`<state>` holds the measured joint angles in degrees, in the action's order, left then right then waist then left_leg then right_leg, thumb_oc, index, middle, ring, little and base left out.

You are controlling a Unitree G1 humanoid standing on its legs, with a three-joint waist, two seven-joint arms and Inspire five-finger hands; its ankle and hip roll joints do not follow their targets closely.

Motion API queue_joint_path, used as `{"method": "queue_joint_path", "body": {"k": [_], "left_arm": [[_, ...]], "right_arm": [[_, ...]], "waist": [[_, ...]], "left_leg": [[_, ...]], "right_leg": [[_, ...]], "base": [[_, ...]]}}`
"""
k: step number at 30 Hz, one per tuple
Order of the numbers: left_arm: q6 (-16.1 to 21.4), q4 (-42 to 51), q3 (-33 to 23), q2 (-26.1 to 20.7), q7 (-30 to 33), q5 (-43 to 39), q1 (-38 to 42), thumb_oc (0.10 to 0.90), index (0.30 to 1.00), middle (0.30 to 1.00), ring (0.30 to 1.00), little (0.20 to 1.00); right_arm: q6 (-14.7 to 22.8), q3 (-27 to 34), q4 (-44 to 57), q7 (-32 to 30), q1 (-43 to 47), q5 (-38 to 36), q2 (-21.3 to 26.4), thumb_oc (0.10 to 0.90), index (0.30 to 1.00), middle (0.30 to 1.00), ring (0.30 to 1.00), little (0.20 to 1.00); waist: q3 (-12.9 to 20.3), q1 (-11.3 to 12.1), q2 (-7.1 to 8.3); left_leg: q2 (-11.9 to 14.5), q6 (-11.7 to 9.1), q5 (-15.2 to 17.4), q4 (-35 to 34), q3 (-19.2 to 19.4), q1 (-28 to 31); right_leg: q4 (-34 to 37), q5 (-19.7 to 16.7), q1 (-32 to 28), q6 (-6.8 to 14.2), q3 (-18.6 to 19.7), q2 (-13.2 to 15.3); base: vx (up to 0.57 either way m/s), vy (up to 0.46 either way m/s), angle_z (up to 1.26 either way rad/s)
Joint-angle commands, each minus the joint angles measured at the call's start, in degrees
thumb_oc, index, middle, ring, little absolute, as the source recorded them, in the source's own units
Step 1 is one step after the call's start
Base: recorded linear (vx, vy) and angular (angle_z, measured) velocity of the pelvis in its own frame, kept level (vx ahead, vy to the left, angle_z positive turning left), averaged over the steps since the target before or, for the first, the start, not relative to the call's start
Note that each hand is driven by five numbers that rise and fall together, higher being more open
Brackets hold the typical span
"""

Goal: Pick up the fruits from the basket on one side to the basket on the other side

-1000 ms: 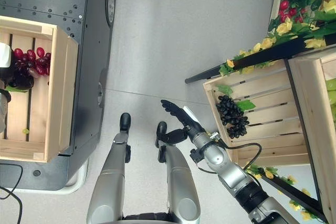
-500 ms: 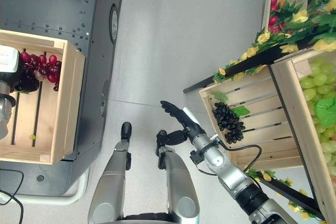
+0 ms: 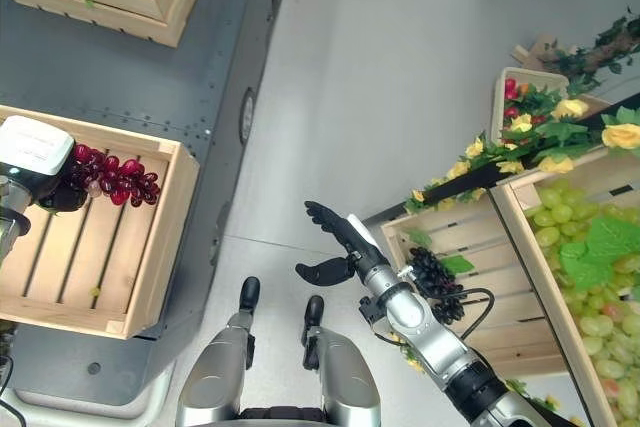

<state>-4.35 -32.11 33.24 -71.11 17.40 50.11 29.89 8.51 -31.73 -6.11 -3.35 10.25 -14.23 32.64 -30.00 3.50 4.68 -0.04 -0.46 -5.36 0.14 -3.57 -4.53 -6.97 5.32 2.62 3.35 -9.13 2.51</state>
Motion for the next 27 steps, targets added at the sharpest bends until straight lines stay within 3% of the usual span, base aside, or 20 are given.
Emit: {"method": "queue_joint_path", "body": {"k": [1,6,13,21,24,27], "left_arm": [[0.15,1.16,-5.1,-3.59,-1.52,4.54,2.18,0.4,0.3,0.3,0.3,0.3],[2.59,5.94,-2.34,-6.59,-7.21,5.93,4.8,0.4,0.3,0.3,0.3,0.3],[6.26,10.97,4.74,-8.98,-12.09,5.35,12.38,0.4,0.3,0.3,0.3,0.3],[5.84,15.95,10.67,-9.22,-14.98,5.34,19.66,0.4,0.3,0.3,0.3,0.3],[6.0,17.59,11.46,-8.74,-15.62,3.79,21.05,0.4,0.3,0.3,0.3,0.3],[5.99,18.99,13.18,-8.18,-16.54,3.91,23.49,0.4,0.3,0.3,0.3,0.3]], "right_arm": [[7.83,0.91,6.88,0.87,-0.64,-4.13,2.01,0.8,0.9,0.9,0.9,0.9],[9.24,-0.96,7.78,2.55,1.64,-6.77,1.25,0.8,0.9,0.9,0.9,0.9],[5.68,-4.39,7.46,3.78,9.45,-15.6,-3.13,0.8,0.9,0.9,0.9,0.9],[3.1,-7.14,6.27,6.01,17.46,-20.98,-6.49,0.8,0.9,0.9,0.9,0.9],[1.84,-8.55,4.31,10.25,20.1,-26.96,-8.85,0.8,0.9,0.9,0.9,0.9],[2.48,-10.46,-0.1,10.72,22.01,-27.3,-12.43,0.8,0.9,0.9,0.9,0.9]], "waist": [[11.2,-0.87,-5.76],[15.72,0.51,-6.89],[20.07,3.01,-7.84],[22.18,5.27,-7.88],[22.94,6.4,-7.88],[23.76,7.6,-8.03]], "left_leg": [[-4.67,0.46,5.22,0.62,0.48,0.27],[-4.69,-0.07,3.67,-3.06,-0.92,2.56],[-4.54,-0.45,3.06,-4.85,-2.79,4.3],[-4.48,-0.36,3.09,-4.93,-3.82,4.79],[-4.53,-0.3,3.04,-4.81,-4.07,4.87],[-4.62,-0.22,3.16,-4.73,-4.83,5.13]], "right_leg": [[2.82,-2.22,-0.3,1.39,-0.07,-0.46],[6.36,-3.69,-2.89,2.19,-0.51,0.15],[9.53,-4.91,-5.52,2.36,-1.81,0.89],[10.15,-4.96,-6.67,2.15,-3.34,1.45],[10.12,-4.77,-7.16,1.98,-4.35,1.73],[10.3,-4.54,-7.79,1.84,-5.34,1.99]], "base": [[0.05,-0.077,0.19],[0.03,-0.087,0.13],[0.01,-0.067,0.11],[0.0,-0.048,0.11],[0.01,-0.03,0.04],[0.03,-0.028,0.2]]}}
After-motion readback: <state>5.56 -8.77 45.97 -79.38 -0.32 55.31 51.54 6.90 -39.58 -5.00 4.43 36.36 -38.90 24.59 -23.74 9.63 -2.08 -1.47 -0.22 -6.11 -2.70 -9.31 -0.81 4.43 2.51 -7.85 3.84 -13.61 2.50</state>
